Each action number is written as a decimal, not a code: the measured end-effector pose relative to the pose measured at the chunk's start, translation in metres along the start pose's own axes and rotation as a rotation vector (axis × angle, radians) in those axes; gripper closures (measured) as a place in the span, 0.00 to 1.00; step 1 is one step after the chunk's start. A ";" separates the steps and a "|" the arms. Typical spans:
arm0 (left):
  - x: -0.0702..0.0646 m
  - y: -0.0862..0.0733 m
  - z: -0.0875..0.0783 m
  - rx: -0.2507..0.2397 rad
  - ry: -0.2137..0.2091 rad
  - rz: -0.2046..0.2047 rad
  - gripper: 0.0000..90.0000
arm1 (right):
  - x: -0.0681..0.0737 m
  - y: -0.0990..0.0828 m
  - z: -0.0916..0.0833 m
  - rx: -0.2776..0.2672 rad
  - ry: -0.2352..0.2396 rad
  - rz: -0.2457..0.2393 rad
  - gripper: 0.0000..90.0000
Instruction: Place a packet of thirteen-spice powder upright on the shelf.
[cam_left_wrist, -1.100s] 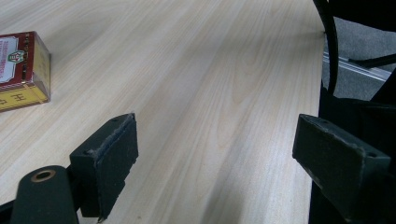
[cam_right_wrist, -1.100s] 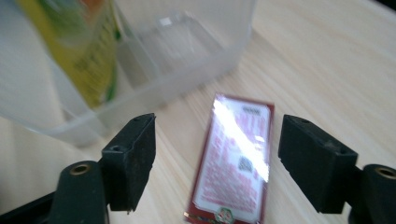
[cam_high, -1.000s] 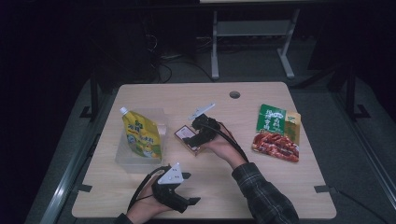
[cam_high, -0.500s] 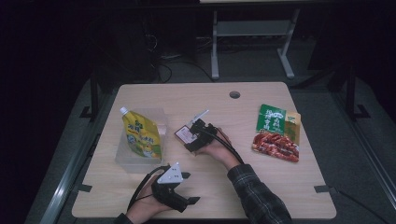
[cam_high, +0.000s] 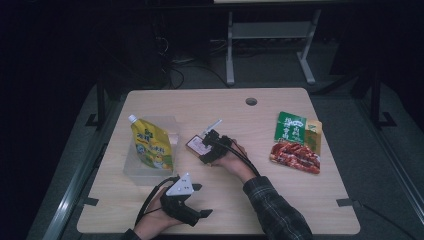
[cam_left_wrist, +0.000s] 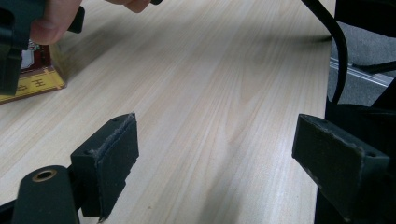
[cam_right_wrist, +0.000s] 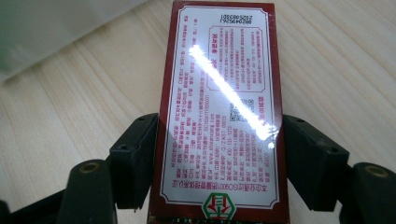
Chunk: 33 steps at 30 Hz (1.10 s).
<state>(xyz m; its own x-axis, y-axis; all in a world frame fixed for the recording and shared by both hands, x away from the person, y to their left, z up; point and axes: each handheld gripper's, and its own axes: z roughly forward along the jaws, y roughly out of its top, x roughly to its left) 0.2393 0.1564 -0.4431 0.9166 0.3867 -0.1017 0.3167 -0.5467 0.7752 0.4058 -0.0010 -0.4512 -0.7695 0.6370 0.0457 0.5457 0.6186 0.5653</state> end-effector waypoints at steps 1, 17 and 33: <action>0.000 0.000 0.000 0.001 0.001 0.002 0.16 | 0.000 0.000 -0.001 -0.002 0.001 0.001 0.35; 0.001 0.000 0.000 -0.006 0.009 -0.008 0.16 | -0.004 -0.042 -0.048 -0.055 0.036 -0.039 0.36; 0.004 -0.001 -0.002 0.002 0.029 -0.006 0.16 | -0.002 -0.126 -0.100 -0.044 0.149 -0.199 0.35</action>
<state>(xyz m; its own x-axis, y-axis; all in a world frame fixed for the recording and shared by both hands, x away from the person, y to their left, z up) 0.2419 0.1599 -0.4431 0.9071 0.4114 -0.0885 0.3230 -0.5457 0.7732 0.3050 -0.1264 -0.4402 -0.9026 0.4277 0.0483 0.3656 0.7026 0.6105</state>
